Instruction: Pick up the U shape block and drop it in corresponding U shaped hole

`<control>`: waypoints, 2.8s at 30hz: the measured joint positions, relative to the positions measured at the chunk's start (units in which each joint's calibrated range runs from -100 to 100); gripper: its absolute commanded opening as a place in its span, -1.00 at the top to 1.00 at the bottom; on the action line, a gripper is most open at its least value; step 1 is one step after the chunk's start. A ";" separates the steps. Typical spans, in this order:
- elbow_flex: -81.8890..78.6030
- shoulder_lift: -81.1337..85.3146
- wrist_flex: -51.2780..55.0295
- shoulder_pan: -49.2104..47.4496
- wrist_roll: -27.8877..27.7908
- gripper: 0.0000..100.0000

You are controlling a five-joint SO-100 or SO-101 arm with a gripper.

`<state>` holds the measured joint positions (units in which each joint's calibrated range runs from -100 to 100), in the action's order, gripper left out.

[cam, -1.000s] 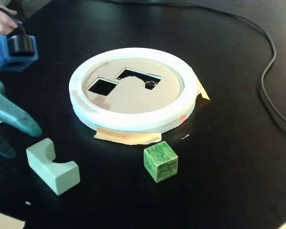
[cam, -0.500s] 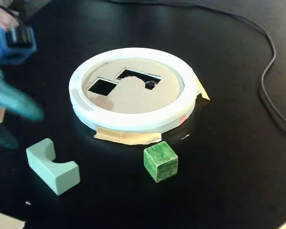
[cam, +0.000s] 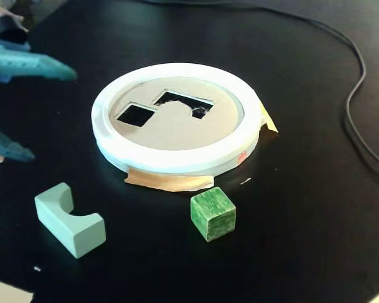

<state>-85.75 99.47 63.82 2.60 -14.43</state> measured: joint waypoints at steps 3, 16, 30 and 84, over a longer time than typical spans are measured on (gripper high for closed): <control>0.00 -1.69 -0.39 -0.30 -1.03 -1.00; 18.25 -49.04 -3.39 -0.20 -2.00 -1.00; 26.35 -72.67 -3.39 -0.30 -4.93 -1.00; 31.23 -84.89 -3.88 0.40 -6.01 0.97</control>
<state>-54.51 14.58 59.94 3.00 -20.44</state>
